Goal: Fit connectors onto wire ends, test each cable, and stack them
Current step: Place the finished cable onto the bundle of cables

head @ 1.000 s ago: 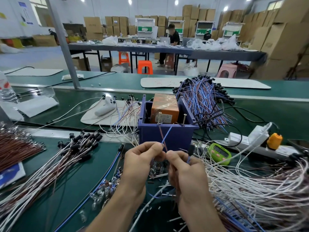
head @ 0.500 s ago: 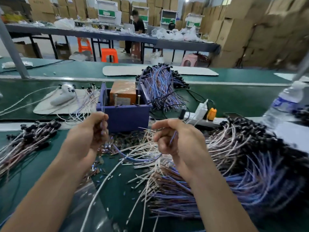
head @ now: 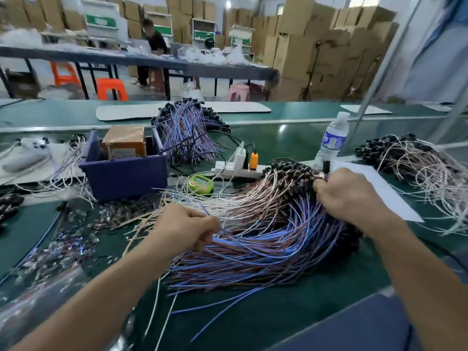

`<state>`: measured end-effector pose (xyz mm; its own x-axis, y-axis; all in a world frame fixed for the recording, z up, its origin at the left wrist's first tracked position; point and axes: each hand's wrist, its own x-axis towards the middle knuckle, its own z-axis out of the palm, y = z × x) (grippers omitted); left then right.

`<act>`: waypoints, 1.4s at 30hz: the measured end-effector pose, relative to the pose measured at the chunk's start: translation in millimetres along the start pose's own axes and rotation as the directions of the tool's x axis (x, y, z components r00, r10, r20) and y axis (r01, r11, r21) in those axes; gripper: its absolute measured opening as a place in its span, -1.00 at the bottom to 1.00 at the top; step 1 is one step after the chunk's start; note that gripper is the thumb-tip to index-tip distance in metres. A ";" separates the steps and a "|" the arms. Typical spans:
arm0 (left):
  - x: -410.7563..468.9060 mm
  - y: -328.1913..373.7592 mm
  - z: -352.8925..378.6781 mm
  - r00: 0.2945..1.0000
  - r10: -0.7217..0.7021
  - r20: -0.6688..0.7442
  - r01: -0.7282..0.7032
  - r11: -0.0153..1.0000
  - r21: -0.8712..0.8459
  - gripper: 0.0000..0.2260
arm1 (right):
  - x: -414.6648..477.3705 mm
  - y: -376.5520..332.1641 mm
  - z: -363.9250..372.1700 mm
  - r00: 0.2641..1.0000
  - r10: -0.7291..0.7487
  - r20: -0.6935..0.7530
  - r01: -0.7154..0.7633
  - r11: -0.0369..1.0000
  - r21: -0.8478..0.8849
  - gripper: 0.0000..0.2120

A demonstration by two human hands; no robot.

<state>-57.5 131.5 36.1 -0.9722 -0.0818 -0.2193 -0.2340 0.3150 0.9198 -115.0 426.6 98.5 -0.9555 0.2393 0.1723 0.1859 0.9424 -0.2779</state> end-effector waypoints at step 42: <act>-17.4 -118.9 -207.2 0.678 0.243 -0.693 0.415 0.652 0.635 -0.83 | -132.6 -309.5 189.0 0.746 -0.654 0.131 0.250 0.456 0.855 -0.76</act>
<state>-11.5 -100.5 -2.0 -0.7122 -0.6343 0.3007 -0.5597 0.7717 0.3020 -89.1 59.0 -17.0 -0.8638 -0.4681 0.1866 -0.3494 0.2894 -0.8912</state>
